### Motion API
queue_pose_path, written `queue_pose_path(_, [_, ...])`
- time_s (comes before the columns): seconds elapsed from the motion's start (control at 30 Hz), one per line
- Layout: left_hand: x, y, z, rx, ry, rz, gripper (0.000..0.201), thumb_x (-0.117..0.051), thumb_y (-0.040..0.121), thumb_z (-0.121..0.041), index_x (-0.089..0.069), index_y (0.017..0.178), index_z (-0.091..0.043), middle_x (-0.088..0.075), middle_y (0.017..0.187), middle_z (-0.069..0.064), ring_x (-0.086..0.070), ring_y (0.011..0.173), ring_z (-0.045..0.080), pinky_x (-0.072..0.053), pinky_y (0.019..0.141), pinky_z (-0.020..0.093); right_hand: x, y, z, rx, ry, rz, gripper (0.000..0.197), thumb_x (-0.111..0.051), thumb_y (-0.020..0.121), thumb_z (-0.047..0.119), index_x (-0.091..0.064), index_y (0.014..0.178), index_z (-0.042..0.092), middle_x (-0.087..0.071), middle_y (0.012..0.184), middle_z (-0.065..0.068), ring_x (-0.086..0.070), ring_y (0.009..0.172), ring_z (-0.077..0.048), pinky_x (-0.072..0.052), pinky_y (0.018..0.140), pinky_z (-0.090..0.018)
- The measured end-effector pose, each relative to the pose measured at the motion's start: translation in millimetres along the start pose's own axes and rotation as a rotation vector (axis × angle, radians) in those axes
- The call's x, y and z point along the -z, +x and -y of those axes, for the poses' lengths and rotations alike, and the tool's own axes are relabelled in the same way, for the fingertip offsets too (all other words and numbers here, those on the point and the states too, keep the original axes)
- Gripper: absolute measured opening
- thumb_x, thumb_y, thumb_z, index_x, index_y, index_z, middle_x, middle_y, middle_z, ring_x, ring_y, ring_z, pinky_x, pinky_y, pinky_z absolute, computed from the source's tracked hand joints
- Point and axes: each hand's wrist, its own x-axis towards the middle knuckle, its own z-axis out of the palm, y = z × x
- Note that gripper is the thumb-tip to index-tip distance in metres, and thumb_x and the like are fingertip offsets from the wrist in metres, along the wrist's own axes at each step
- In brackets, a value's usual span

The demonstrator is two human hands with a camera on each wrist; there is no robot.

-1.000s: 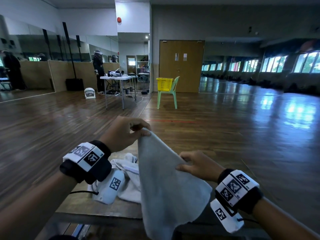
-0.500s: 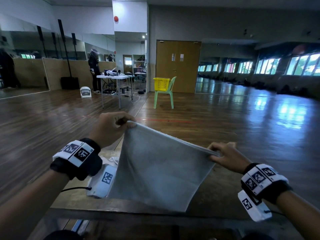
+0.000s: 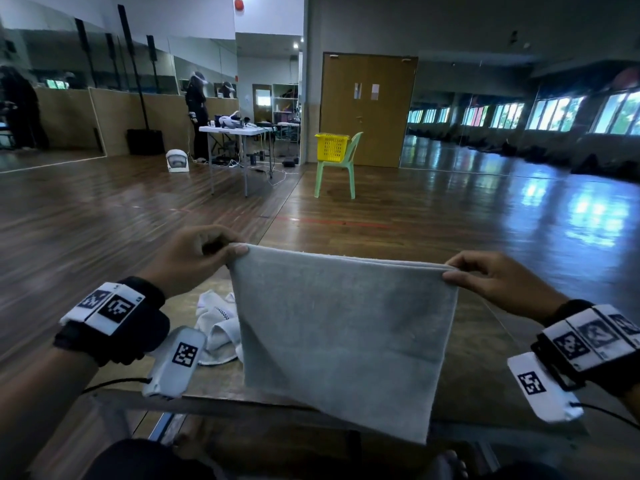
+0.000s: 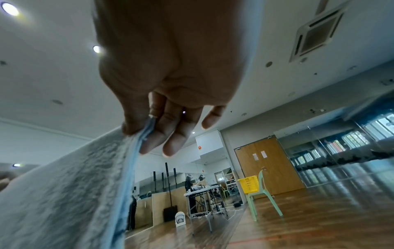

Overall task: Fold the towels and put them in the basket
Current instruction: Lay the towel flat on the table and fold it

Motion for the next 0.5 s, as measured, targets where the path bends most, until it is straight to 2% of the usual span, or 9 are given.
queue_pose_path(0.07, [-10,-2,13,0.033,-0.010,0.049,0.016,-0.066,0.084,-0.031,-0.072,0.090,-0.017,-0.072,0.080,-0.003,-0.063,0.072,0.005,-0.049,0.065,0.020,-9,5,-9,0.001,0.042,0.026,0.008,-0.061,0.085,0.021,-0.068,0.085,0.020,-0.069,0.089,0.019,-0.063,0.078,0.005,-0.044,0.068,-0.005])
queue_pose_path(0.1, [-19,-2,19,0.060,-0.004,0.072,0.013,-0.064,0.084,-0.031,-0.071,0.090,-0.021,-0.072,0.081,-0.007,-0.062,0.071,0.001,-0.048,0.065,0.017,-16,8,-18,-0.004,0.035,0.041,0.008,-0.060,0.086,0.020,-0.068,0.084,0.021,-0.069,0.089,0.019,-0.063,0.078,0.004,-0.044,0.068,-0.007])
queue_pose_path(0.13, [-28,-2,27,0.075,0.007,0.096,0.005,-0.065,0.084,-0.028,-0.069,0.086,-0.026,-0.070,0.081,-0.016,-0.061,0.069,-0.003,-0.046,0.063,0.012,-24,12,-30,-0.012,0.013,0.057,0.009,-0.060,0.087,0.020,-0.067,0.084,0.024,-0.068,0.089,0.020,-0.063,0.079,0.003,-0.045,0.069,-0.009])
queue_pose_path(0.2, [-52,-2,43,0.109,0.097,0.094,0.014,-0.066,0.086,-0.020,-0.064,0.080,-0.032,-0.064,0.071,-0.032,-0.057,0.064,-0.012,-0.039,0.059,0.003,-41,21,-57,-0.041,-0.045,0.091,0.012,-0.061,0.087,0.021,-0.066,0.082,0.031,-0.066,0.090,0.024,-0.062,0.081,0.001,-0.045,0.070,-0.016])
queue_pose_path(0.27, [-75,-1,56,0.129,0.166,0.046,0.010,-0.066,0.085,-0.017,-0.067,0.080,-0.025,-0.060,0.059,-0.027,-0.054,0.067,-0.020,-0.037,0.059,0.001,-58,29,-84,-0.069,-0.062,0.074,0.019,-0.064,0.086,0.018,-0.063,0.081,0.036,-0.066,0.090,0.024,-0.061,0.083,0.000,-0.045,0.070,-0.022])
queue_pose_path(0.3, [-85,0,60,0.118,0.192,0.008,0.006,-0.066,0.085,-0.014,-0.069,0.082,-0.019,-0.058,0.059,-0.024,-0.053,0.068,-0.021,-0.036,0.060,0.000,-66,33,-94,-0.080,-0.056,0.041,0.023,-0.065,0.085,0.015,-0.062,0.081,0.038,-0.067,0.088,0.021,-0.061,0.083,0.001,-0.045,0.070,-0.022])
queue_pose_path(0.37, [-101,5,70,0.103,0.204,-0.083,0.004,-0.068,0.083,-0.009,-0.071,0.086,-0.010,-0.059,0.067,-0.016,-0.054,0.064,-0.012,-0.035,0.063,-0.003,-78,39,-107,-0.093,-0.042,-0.055,0.029,-0.066,0.083,0.009,-0.060,0.082,0.038,-0.067,0.078,0.014,-0.058,0.081,0.005,-0.042,0.070,-0.017])
queue_pose_path(0.43, [-113,8,80,0.108,0.194,-0.130,0.005,-0.068,0.083,-0.006,-0.070,0.087,-0.005,-0.063,0.073,-0.005,-0.054,0.065,0.001,-0.035,0.067,-0.003,-88,45,-117,-0.081,-0.044,-0.149,0.028,-0.066,0.081,0.004,-0.062,0.084,0.032,-0.062,0.083,0.017,-0.056,0.081,0.007,-0.040,0.071,-0.008])
queue_pose_path(0.5, [-124,7,90,0.117,0.197,-0.122,0.007,-0.067,0.084,-0.008,-0.070,0.090,-0.007,-0.068,0.079,-0.001,-0.059,0.072,0.013,-0.038,0.068,0.006,-97,49,-126,-0.059,-0.068,-0.210,0.029,-0.066,0.079,0.000,-0.063,0.087,0.027,-0.060,0.085,0.018,-0.054,0.081,0.003,-0.038,0.074,-0.004])
